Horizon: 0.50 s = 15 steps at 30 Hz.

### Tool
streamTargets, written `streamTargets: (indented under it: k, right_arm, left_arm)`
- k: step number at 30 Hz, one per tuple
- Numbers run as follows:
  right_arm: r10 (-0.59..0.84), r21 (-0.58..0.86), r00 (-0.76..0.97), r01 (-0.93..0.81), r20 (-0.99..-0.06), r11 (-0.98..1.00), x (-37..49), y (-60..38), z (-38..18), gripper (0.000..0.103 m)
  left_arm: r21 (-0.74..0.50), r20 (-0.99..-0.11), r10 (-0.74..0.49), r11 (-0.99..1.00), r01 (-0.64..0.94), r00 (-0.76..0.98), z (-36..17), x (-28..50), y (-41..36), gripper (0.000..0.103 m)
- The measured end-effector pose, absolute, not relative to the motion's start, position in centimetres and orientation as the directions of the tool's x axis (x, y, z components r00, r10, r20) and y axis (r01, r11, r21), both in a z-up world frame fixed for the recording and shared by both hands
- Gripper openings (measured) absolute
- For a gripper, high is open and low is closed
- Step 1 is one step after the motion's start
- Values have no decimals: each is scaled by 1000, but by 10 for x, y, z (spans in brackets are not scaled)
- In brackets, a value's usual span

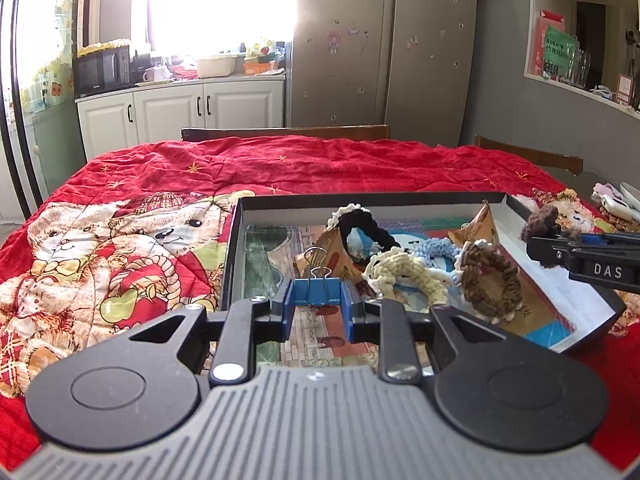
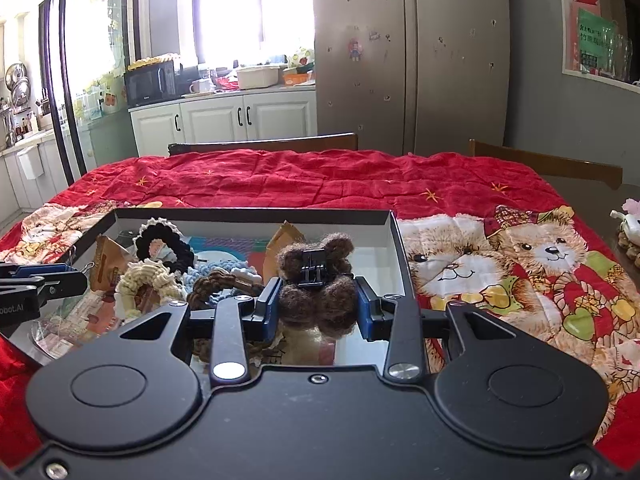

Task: Organize objects
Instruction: 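Lower binder clip in left tool while right tool lowers fuzzy clip into box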

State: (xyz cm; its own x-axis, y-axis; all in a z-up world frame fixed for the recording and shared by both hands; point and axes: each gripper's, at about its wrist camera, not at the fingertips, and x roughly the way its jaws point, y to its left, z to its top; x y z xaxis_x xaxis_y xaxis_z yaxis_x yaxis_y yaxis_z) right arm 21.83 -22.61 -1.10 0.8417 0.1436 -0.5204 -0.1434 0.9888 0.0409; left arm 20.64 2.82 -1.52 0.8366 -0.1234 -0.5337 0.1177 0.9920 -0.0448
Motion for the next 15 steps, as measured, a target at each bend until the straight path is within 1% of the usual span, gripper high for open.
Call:
streamTargets:
  k: [15]
  right_arm:
    - [161, 45, 827, -163, -538, 986, 228, -222, -23, 36]
  left_arm:
    - [-37, -553, -118, 992, 118, 825, -25, 214, 27, 27]
